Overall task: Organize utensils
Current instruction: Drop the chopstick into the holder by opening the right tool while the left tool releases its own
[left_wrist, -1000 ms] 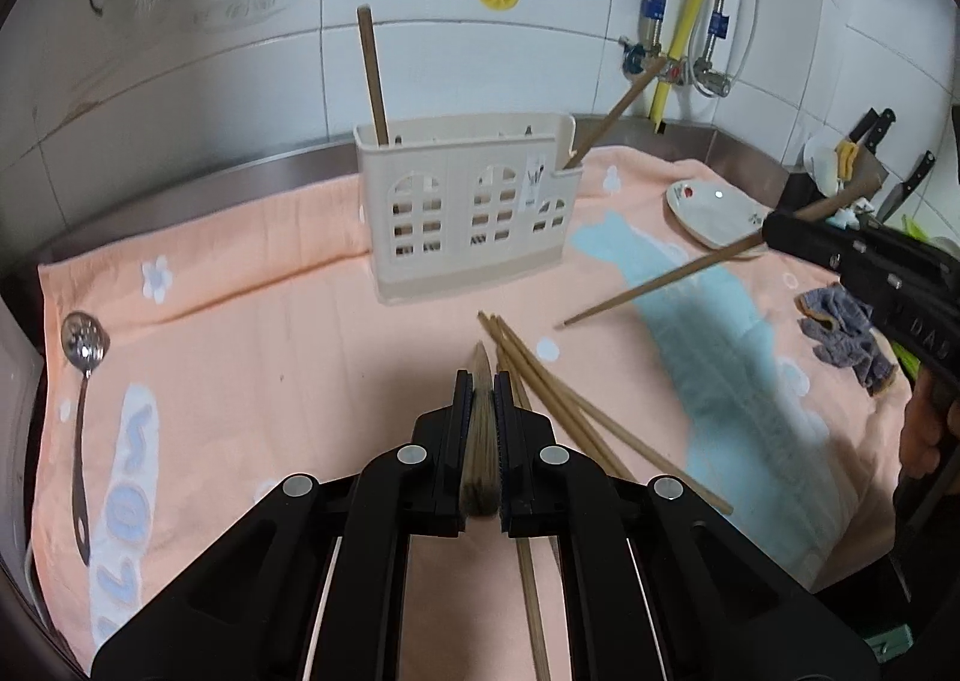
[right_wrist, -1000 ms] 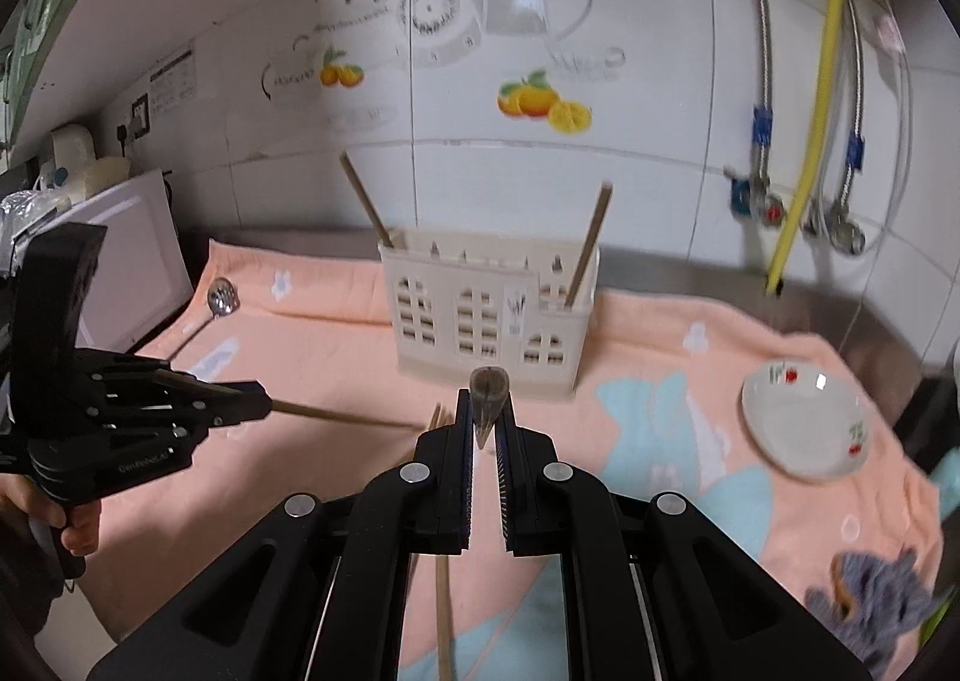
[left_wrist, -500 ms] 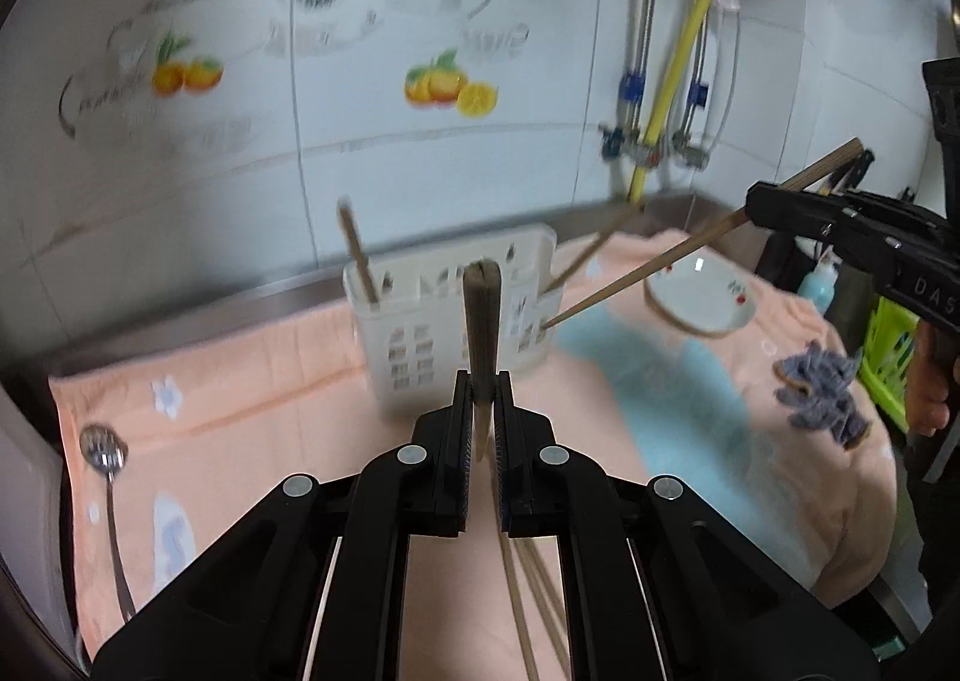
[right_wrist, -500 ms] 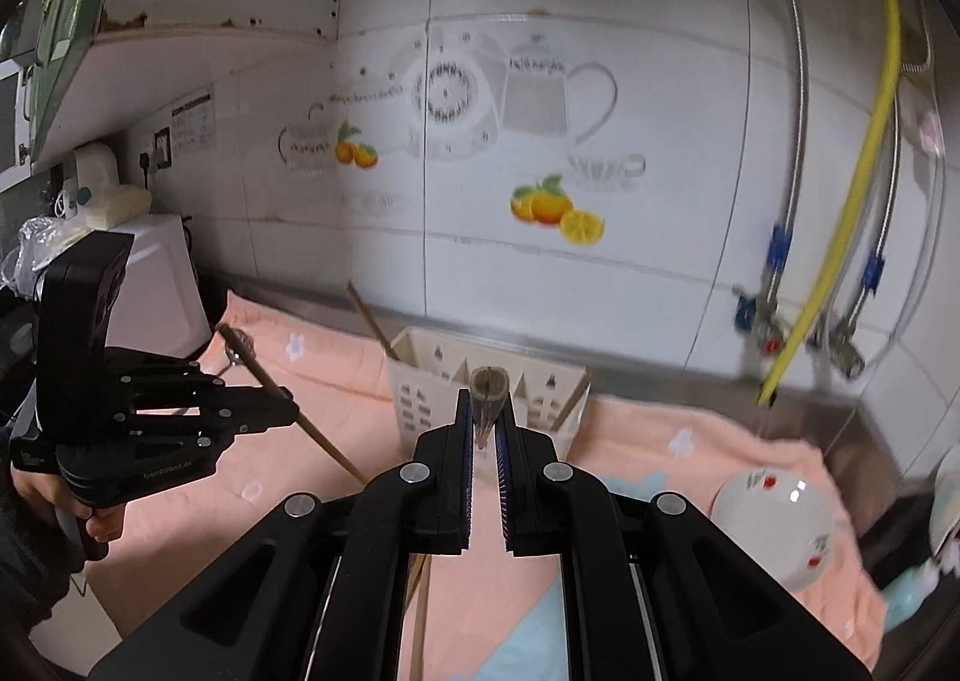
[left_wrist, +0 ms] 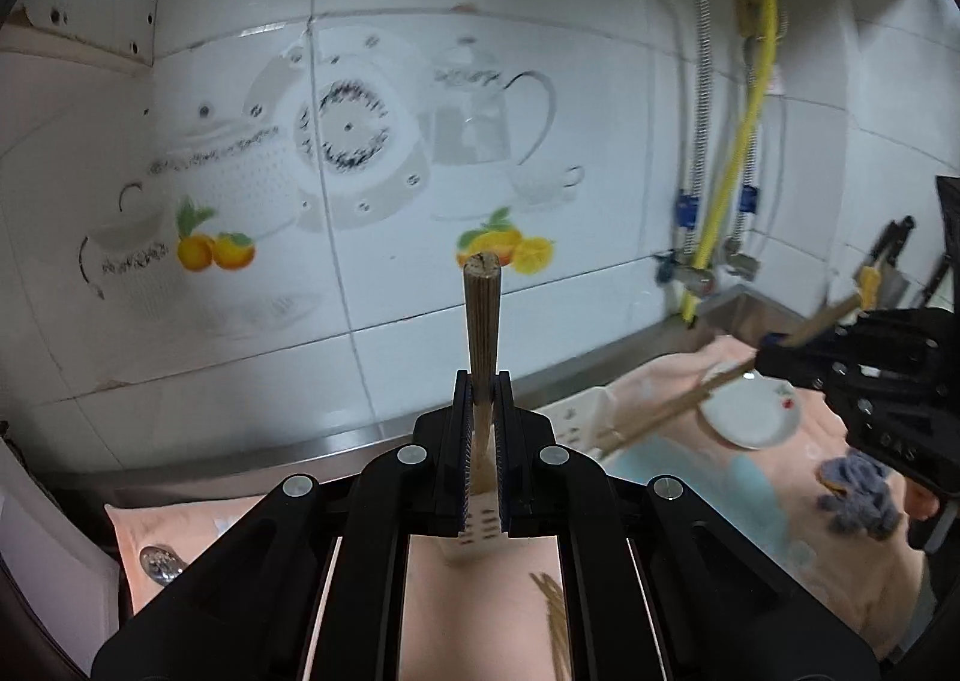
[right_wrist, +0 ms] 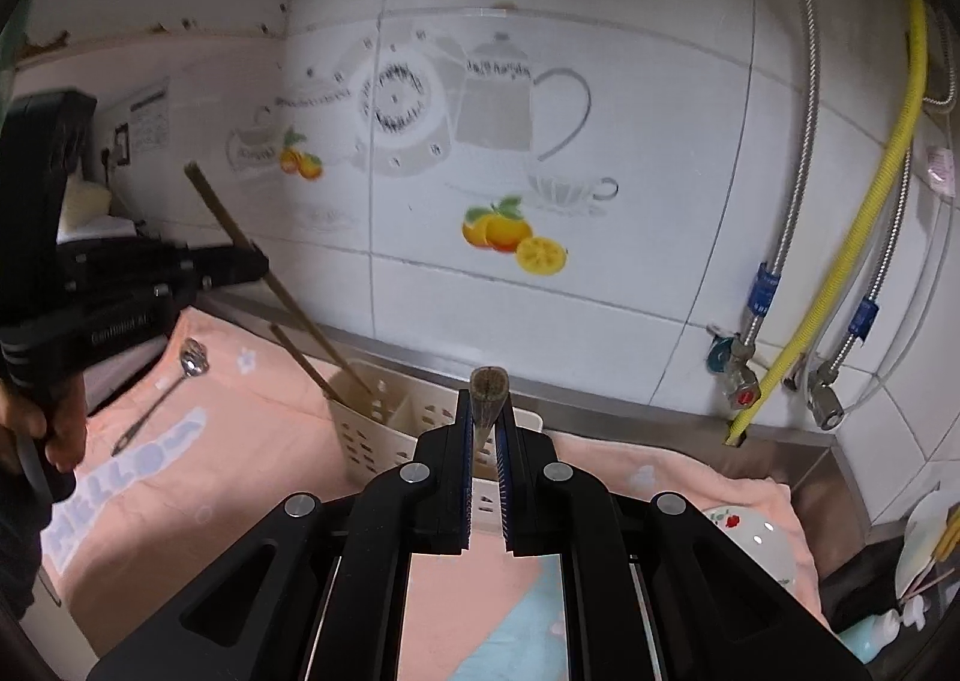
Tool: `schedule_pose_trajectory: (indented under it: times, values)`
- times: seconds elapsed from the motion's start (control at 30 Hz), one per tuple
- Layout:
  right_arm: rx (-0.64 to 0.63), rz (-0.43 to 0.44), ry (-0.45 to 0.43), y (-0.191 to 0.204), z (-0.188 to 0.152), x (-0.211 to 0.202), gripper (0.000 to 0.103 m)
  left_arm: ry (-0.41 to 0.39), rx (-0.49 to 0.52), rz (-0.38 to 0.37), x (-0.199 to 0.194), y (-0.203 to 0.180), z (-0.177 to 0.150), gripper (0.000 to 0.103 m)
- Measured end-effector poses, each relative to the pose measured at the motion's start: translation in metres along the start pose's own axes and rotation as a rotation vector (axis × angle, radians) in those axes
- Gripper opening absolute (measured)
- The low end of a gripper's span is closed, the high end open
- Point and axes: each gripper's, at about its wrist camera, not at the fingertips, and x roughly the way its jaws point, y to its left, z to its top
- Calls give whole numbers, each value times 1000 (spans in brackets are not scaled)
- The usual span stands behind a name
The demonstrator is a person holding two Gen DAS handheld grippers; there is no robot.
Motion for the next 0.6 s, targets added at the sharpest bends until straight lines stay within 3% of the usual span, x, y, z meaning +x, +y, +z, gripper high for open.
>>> schedule_pose_trajectory:
  times: [0.3,0.43,0.47,0.5,0.57,0.6]
  values:
    - [5,-5,95,-6,-8,49,7,118,-61,-8,48,18,-25,6]
    - [18,0,122,-7,-14,63,7,124,-62,-2,50,20,-31,9]
    - [19,2,124,-6,-15,65,7,125,-65,-5,50,21,-31,12]
    - [22,3,125,-6,-16,67,8,123,-66,-2,49,21,-31,26]
    - [31,1,121,-7,-17,67,9,110,-67,14,45,22,-33,41]
    - [33,0,117,-7,-18,66,9,103,-67,11,41,21,-34,42]
